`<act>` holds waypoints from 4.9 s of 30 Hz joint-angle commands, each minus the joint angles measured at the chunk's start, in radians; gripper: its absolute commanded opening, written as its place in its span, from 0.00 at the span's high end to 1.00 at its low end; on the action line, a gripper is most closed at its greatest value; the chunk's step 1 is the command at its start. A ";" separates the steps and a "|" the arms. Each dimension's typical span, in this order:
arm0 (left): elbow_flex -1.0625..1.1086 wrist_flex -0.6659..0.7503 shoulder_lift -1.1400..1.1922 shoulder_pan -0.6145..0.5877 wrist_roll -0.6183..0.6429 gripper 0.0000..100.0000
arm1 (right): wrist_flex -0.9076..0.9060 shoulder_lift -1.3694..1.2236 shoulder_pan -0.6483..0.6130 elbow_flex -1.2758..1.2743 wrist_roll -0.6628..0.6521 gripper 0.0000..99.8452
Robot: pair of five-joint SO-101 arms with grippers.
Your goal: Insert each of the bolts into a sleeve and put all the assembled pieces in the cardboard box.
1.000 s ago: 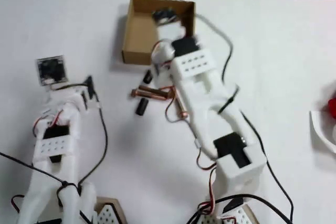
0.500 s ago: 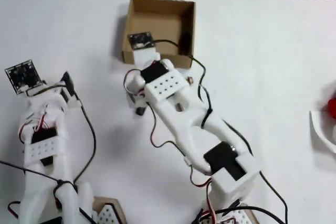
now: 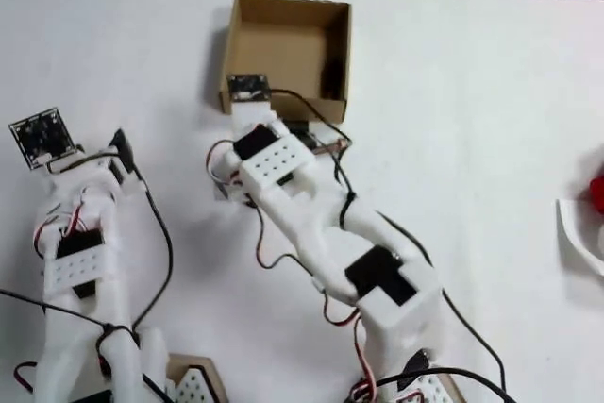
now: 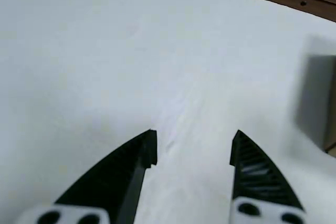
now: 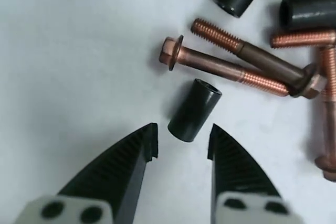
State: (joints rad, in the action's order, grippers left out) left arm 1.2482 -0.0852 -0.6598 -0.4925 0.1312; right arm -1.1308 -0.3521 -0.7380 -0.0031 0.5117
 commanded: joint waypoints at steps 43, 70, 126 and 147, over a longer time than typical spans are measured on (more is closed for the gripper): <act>-0.004 0.011 -0.031 0.057 0.002 0.76 | 0.159 0.332 0.028 -0.245 -0.186 0.98; 0.056 -0.137 -0.048 0.470 -0.023 0.76 | 0.452 0.878 0.693 -0.850 -0.354 0.98; -0.679 -0.560 0.790 0.660 0.936 0.76 | 0.541 0.881 0.754 -0.914 -0.356 0.98; -0.731 -0.721 0.634 0.654 0.928 0.76 | 0.541 0.881 0.754 -0.914 -0.359 0.98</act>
State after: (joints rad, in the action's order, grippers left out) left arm 0.5593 -0.7833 0.0015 0.1580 1.0641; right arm -0.6045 0.4733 0.0046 -0.9298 0.1665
